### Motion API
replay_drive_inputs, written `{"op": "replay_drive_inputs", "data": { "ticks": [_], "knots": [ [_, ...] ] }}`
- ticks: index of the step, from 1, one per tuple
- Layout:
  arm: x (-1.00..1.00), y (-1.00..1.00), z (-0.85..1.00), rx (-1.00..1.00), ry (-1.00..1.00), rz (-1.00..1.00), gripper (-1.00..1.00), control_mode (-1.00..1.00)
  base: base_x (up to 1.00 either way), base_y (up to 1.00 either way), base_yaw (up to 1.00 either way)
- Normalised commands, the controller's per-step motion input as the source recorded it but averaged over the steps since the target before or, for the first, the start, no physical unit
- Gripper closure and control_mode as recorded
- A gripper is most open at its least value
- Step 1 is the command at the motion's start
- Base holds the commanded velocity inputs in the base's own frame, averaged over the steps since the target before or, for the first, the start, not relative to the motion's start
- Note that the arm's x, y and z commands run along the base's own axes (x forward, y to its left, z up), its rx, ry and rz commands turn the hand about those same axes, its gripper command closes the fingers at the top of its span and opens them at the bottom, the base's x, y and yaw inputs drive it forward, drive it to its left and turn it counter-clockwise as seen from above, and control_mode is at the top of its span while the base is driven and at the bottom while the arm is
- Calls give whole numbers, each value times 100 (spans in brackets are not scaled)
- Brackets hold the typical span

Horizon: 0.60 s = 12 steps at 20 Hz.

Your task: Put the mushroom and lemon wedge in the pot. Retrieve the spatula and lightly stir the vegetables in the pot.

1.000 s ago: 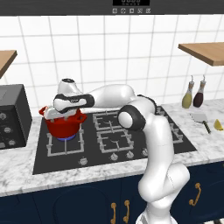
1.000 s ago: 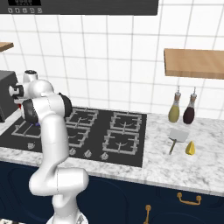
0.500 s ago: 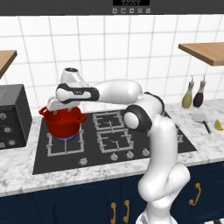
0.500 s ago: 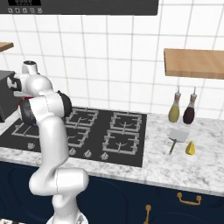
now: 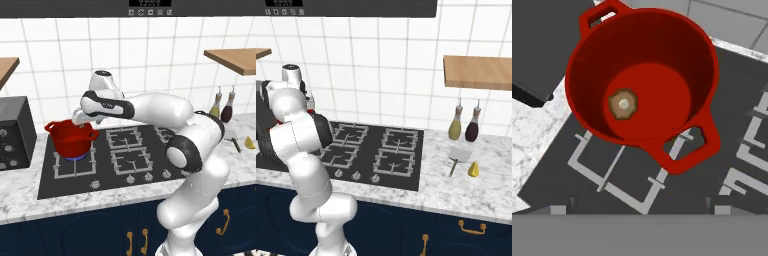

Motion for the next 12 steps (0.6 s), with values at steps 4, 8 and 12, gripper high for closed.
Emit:
{"op": "replay_drive_inputs", "data": {
  "ticks": [4, 8, 12],
  "knots": [
    [-92, -95, 9, 0, -6, -5, -100, -100, 0, 0, 0],
    [-81, -100, 19, 0, -8, -8, -100, -100, 0, 0, 0],
    [-45, -100, 0, 0, -1, -6, -100, -100, 0, 0, 0]
  ]
}}
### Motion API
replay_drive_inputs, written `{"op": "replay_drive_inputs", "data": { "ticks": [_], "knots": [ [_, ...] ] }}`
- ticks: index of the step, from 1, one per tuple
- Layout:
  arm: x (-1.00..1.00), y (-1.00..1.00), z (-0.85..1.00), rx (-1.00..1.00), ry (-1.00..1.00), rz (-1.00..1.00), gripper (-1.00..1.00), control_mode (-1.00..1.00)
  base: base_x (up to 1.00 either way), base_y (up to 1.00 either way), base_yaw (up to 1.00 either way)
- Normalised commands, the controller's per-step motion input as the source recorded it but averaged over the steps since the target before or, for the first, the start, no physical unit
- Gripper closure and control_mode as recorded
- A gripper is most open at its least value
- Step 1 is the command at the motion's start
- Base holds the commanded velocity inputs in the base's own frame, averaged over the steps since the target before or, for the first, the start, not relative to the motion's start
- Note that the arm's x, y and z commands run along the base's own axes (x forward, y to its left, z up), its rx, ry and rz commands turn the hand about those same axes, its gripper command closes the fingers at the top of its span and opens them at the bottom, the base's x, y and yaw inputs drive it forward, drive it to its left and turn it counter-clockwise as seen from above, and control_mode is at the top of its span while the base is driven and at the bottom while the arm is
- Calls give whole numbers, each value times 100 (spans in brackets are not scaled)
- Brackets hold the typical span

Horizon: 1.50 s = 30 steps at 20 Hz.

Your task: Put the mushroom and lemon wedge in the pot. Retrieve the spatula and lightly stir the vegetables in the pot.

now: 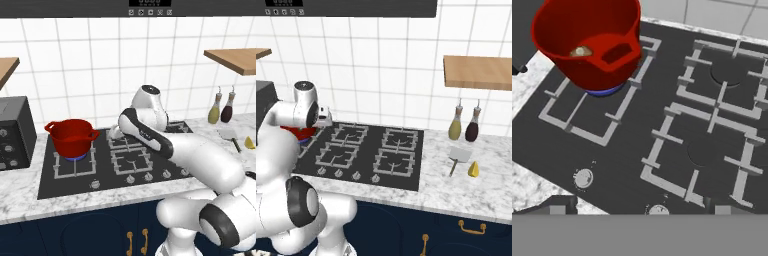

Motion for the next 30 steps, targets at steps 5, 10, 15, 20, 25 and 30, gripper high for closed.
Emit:
{"op": "replay_drive_inputs", "data": {
  "ticks": [5, 10, 15, 20, 25, 30],
  "knots": [
    [-25, -100, 0, -4, 0, -18, -100, -100, 0, 0, 0],
    [-27, -100, 3, -5, 0, -31, -100, -100, 0, 0, 0],
    [-29, -100, 5, 0, 2, -25, -100, -100, 0, 0, 0],
    [-55, -100, 19, 0, 0, -17, -100, -100, 0, 0, 0],
    [-53, -91, 43, 0, 0, -10, -100, -100, 0, 0, 0],
    [-17, -92, 45, 0, 0, -8, -100, -100, 0, 0, 0]
  ]
}}
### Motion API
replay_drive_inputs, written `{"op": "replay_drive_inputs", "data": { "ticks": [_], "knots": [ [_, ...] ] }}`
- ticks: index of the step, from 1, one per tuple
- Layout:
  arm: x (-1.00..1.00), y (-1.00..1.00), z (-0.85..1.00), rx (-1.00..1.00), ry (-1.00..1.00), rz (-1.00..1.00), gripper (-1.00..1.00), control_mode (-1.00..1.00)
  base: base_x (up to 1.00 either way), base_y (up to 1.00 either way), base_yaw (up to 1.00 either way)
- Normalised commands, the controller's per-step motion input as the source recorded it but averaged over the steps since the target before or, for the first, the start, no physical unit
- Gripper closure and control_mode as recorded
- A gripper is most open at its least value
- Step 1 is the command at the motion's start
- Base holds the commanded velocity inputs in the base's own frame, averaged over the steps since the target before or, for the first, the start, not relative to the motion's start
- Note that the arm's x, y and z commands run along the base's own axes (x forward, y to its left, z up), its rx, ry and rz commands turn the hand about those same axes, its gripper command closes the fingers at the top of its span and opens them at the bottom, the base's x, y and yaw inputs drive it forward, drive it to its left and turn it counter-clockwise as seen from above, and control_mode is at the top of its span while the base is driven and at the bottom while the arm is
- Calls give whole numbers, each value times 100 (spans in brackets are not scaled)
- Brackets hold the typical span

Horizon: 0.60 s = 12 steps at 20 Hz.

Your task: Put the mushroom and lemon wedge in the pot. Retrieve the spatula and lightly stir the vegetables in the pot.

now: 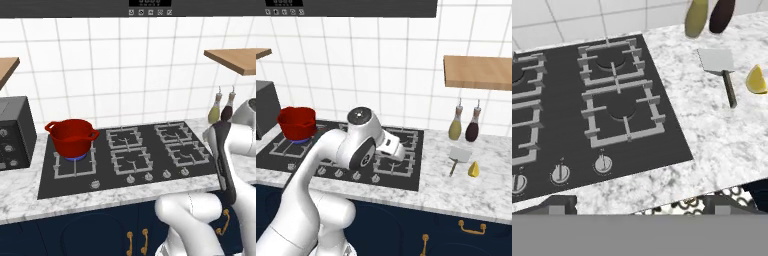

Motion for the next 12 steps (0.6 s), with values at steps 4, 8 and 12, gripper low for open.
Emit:
{"op": "replay_drive_inputs", "data": {
  "ticks": [4, 8, 12],
  "knots": [
    [0, -100, 5, 0, 0, -4, -100, -100, 0, 0, 0],
    [8, -99, 0, 0, 5, -5, -100, -100, 0, 0, 0],
    [23, -94, -3, 2, 5, 0, -100, -100, 0, 0, 0]
  ]
}}
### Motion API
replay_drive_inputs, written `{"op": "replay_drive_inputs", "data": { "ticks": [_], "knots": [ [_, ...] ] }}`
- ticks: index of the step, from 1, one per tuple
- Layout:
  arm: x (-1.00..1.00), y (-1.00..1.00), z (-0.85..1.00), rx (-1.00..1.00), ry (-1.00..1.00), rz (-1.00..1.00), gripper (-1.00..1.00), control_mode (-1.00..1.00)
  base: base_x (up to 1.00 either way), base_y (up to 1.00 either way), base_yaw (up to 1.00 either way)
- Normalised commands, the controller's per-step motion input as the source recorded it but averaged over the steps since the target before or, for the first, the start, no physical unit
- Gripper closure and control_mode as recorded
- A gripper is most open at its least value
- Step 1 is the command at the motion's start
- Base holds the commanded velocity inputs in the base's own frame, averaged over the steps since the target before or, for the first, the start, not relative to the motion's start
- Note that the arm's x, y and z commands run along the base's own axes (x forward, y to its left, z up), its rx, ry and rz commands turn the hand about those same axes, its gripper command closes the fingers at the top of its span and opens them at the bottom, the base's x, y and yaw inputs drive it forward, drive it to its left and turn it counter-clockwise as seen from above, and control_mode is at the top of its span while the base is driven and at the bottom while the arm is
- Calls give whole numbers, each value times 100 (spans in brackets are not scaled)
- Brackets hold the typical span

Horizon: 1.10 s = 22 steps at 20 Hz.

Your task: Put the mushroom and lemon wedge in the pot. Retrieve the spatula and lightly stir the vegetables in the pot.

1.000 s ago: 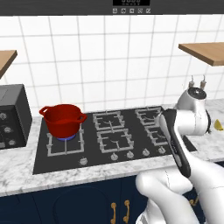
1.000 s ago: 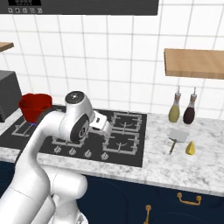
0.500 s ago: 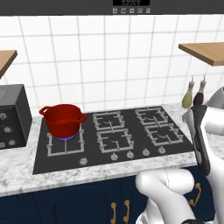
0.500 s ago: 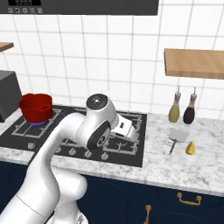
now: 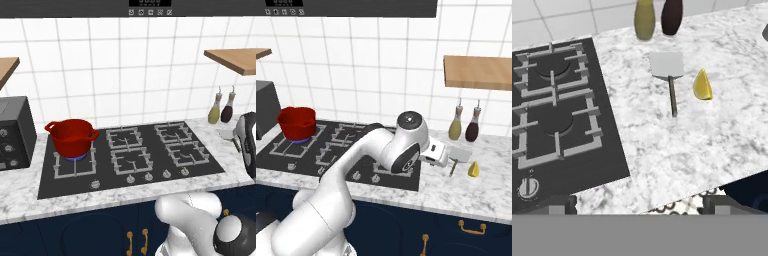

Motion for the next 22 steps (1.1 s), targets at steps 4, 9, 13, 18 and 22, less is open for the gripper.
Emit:
{"op": "replay_drive_inputs", "data": {
  "ticks": [4, 9, 13, 18, 22],
  "knots": [
    [45, -84, -14, 0, 10, 0, -100, -100, 0, 0, 0],
    [47, -68, -16, 0, 9, 0, -100, -100, 0, 0, 0],
    [41, -58, -23, 0, 3, 0, -100, -100, 0, 0, 0],
    [36, -41, -31, 0, 0, 2, -100, -100, 0, 0, 0],
    [42, -33, -33, 0, 3, 2, -100, -100, 0, 0, 0]
  ]
}}
